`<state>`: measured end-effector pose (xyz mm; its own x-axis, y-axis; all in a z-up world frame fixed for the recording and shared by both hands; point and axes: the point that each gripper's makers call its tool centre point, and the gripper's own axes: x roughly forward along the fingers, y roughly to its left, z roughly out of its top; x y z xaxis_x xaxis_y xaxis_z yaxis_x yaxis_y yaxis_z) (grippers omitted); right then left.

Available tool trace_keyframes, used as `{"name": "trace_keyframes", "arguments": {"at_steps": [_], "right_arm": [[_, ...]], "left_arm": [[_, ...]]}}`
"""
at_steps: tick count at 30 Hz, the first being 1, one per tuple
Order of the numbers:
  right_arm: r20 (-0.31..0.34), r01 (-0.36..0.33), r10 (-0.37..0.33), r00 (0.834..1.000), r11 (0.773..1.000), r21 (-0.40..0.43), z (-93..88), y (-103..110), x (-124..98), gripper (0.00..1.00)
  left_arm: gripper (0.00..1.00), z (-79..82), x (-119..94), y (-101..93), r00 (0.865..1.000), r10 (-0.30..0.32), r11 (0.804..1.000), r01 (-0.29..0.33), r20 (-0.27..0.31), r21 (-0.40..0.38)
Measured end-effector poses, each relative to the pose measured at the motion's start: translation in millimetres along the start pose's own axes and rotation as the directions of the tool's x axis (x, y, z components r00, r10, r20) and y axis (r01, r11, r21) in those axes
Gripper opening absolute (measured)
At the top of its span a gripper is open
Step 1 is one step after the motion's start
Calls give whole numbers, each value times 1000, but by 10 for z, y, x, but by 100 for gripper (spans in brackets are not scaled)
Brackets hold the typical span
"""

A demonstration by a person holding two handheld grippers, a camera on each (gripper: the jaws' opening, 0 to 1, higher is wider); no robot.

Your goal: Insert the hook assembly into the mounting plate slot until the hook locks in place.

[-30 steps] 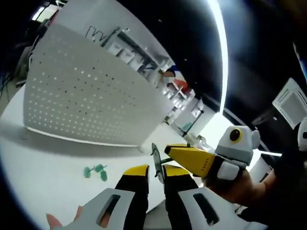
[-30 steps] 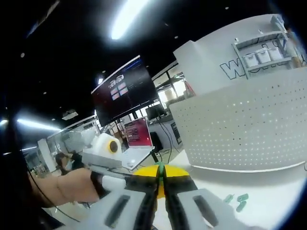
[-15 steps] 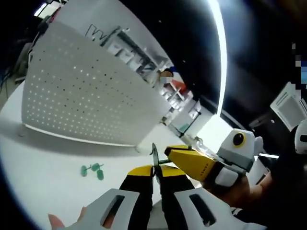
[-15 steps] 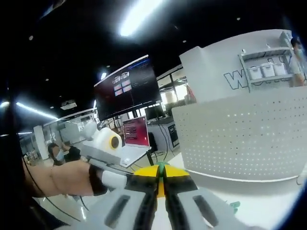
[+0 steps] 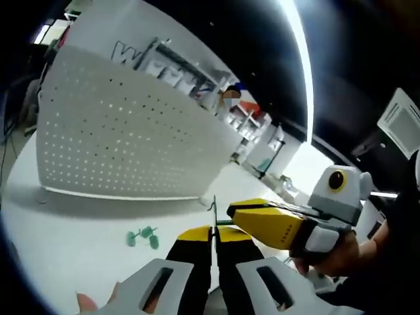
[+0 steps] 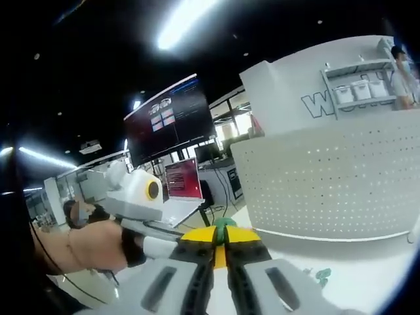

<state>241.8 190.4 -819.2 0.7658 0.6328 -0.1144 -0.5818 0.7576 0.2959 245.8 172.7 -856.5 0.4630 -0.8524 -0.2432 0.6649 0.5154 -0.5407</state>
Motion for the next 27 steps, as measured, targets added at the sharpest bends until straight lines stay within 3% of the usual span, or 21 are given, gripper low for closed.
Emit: {"name": "trace_keyframes", "arguments": {"at_steps": [1, 3, 6, 14, 16, 20, 27], "right_arm": [[2, -4, 4, 1000, 1000, 6, 5, 0, -1, 3], [72, -41, 38, 997, 998, 46, 106, 47, -3, 10], [98, -54, 41, 994, 990, 132, 138, 23, -62, 14], [57, -43, 36, 998, 990, 135, 52, 1, -90, 13], [46, -37, 31, 998, 988, 147, 18, -8, -73, 13], [41, -29, 22, 999, 986, 163, 0, -21, -57, 12], [32, -20, 15, 999, 988, 151, 0, -16, -53, 7]], "left_arm": [[1, 6, -2, 5, 1000, 6, 1000, -6, 4, 7], [1, 17, -8, 25, 1000, 18, 1000, -18, 12, 21], [1, 48, -45, 111, 997, 65, 995, -67, 27, 69], [1, 105, -67, 135, 992, 109, 980, -118, 67, 160], [1, 102, -51, 123, 991, 117, 971, -128, 66, 201], [1, 110, -17, 40, 991, 118, 935, -133, 65, 328], [1, 118, 9, 10, 992, 108, 924, -125, 67, 362]]}}
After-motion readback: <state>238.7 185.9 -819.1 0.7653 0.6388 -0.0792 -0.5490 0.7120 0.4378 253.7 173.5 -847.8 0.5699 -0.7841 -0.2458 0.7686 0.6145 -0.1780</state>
